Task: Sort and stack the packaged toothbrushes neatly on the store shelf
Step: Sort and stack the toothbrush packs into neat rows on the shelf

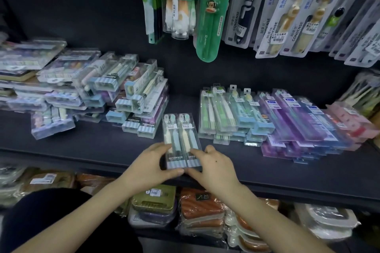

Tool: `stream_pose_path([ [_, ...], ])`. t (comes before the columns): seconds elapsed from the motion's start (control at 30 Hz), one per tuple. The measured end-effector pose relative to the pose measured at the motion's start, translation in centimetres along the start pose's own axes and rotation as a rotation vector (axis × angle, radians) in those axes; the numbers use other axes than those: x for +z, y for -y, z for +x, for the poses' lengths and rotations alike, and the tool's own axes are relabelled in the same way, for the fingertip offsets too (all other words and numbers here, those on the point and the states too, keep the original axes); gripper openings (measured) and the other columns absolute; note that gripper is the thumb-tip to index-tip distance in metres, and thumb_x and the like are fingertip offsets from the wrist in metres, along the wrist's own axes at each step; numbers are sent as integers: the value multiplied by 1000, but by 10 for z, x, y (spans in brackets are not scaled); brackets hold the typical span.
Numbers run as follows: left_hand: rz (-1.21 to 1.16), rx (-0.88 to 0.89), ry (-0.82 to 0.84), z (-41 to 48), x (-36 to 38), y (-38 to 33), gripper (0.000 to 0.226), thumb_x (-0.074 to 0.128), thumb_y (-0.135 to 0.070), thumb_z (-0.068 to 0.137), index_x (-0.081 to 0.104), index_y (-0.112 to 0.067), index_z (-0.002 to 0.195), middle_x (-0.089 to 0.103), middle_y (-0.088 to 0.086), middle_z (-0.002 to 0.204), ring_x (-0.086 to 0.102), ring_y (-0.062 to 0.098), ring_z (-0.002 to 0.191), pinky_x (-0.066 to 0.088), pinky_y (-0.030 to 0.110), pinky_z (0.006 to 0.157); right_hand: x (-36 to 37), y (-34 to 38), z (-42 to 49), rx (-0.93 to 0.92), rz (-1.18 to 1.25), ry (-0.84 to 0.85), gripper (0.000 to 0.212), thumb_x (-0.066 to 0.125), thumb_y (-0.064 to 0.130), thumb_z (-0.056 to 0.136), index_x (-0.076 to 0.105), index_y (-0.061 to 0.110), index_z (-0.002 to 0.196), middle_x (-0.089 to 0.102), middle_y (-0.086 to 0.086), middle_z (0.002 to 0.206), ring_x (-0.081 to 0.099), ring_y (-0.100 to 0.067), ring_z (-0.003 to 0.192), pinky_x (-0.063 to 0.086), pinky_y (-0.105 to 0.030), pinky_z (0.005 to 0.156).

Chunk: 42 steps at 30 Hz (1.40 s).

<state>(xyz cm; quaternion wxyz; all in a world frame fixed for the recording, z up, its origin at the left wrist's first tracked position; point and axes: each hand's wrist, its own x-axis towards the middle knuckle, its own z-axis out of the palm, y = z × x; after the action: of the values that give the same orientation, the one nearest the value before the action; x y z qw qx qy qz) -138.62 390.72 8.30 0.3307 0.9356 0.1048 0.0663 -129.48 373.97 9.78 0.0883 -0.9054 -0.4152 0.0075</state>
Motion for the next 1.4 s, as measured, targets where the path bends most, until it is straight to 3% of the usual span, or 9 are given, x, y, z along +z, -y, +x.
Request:
stream_pose_path([
  [0.13,121,-40,4,18,1,4,84,71,-47,80,31,-19,148,22,2,157,21,11,142,18,15,109,-1,2,14,-37,-79,-37,53,62,44,88,54,23,135,62,-4,107,61,-23,97,47,-31,76],
  [0.27,158,-22,27,42,-3,8,76,67,-41,86,31,-18,149,17,7,158,19,19,145,16,22,113,-10,-1,29,-160,-427,-227,24,91,34,50,75,25,66,64,4,72,63,-19,78,47,-31,74],
  [0.4,209,20,32,65,-5,10,68,64,-36,89,35,-14,147,18,6,158,22,20,144,17,24,114,-18,-9,56,-204,-513,-238,16,88,36,56,75,29,60,70,-4,101,63,-26,106,36,-55,107],
  [0.57,203,37,18,95,-1,14,61,61,-27,93,35,-11,146,20,7,157,25,22,143,18,25,115,-18,-19,88,-168,-503,-261,18,90,36,52,75,30,61,71,-4,90,65,-26,102,24,-62,107],
  [0.77,111,43,-79,95,-13,9,56,63,-27,91,43,-12,142,35,6,151,35,19,137,25,23,111,-10,-26,95,-95,-274,-343,27,88,42,56,78,26,76,69,2,81,67,-25,91,25,-64,105],
  [0.9,266,204,-552,72,-37,11,30,74,-8,80,67,-3,109,64,11,107,60,29,98,51,39,86,-11,-10,103,-32,-16,-446,24,84,33,69,77,17,87,72,-1,88,67,-24,88,36,-58,104],
  [1.03,473,137,-858,65,-67,21,22,62,-16,83,68,-2,99,61,17,101,54,34,92,39,36,83,-15,26,123,-24,350,-294,36,58,35,94,64,14,123,67,-3,115,60,-20,107,40,-28,95],
  [1.23,417,-149,-580,69,-84,17,44,75,-25,80,63,-2,115,62,20,92,62,38,70,45,35,54,-20,72,156,236,890,-106,40,44,43,99,57,16,125,62,3,87,64,-19,82,54,-42,84],
  [1.4,437,58,-689,66,-73,14,40,89,0,56,70,4,91,67,14,70,63,31,54,49,31,46,-28,80,157,327,1245,8,40,48,54,93,59,18,80,58,-1,62,59,-15,50,53,-30,53],
])
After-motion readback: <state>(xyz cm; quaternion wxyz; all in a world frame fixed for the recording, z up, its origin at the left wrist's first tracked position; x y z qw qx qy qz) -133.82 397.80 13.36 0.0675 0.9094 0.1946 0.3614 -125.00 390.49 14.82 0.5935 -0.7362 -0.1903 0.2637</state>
